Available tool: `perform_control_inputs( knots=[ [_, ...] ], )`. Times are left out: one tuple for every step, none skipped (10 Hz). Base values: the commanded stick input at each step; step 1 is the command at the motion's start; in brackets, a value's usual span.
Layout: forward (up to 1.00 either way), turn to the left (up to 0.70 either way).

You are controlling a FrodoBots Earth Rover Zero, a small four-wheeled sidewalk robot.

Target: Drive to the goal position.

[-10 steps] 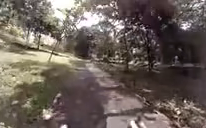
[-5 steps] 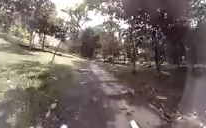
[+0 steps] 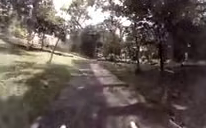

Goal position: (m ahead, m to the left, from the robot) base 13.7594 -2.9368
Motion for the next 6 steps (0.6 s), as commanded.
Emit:
perform_control_inputs(
  knots=[
    [0.85,0.00],
    [0.85,0.00],
    [0.85,0.00],
    [0.85,0.00],
    [0.85,0.00],
    [0.85,0.00]
  ],
)
